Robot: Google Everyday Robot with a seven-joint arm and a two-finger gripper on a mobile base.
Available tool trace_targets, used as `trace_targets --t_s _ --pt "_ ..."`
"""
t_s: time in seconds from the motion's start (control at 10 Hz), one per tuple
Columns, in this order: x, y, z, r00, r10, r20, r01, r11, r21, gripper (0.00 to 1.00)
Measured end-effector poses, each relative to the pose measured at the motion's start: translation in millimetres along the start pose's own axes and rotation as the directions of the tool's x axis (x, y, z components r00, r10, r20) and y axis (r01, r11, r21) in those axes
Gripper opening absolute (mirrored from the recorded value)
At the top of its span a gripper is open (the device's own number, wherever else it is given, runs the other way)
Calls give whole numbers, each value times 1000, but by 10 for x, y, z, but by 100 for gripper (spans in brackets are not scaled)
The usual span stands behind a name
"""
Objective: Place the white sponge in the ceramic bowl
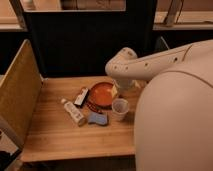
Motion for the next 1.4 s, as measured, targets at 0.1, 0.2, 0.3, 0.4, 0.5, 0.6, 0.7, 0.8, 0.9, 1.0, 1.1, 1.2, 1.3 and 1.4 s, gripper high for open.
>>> trace_targets --t_s 0.1,0.2,0.3,0.4,0.5,0.6,0.7,0.8,0.9,1.0,1.1,1.2,1.3,1.4 --pt "-78 89 -88 1000 -3 31 3 1000 1 80" --pt "-169 242 -231 997 -21 72 21 1000 -5 80" --pt "-222 427 -397 992 -49 113 50 999 -11 80" --pt "-227 547 -477 988 -71 134 74 997 -15 80" --pt "-184 661 -520 984 -104 142 106 994 -9 80" --pt "-103 821 -550 978 -151 146 154 988 -10 80" --pt "-19 915 -542 972 -191 138 194 981 -11 80" --pt "42 992 -533 965 -225 132 229 973 -12 80" --pt "46 983 -532 966 -225 130 229 973 -11 80" --pt "50 972 -530 966 -224 129 227 974 -10 80" --pt "48 976 -533 966 -225 129 229 973 -9 80" --pt "42 982 -536 965 -228 131 231 973 -9 80" --pt "38 1023 -521 960 -247 131 251 968 -14 80" --pt "34 1141 -502 950 -282 132 288 957 -26 80"
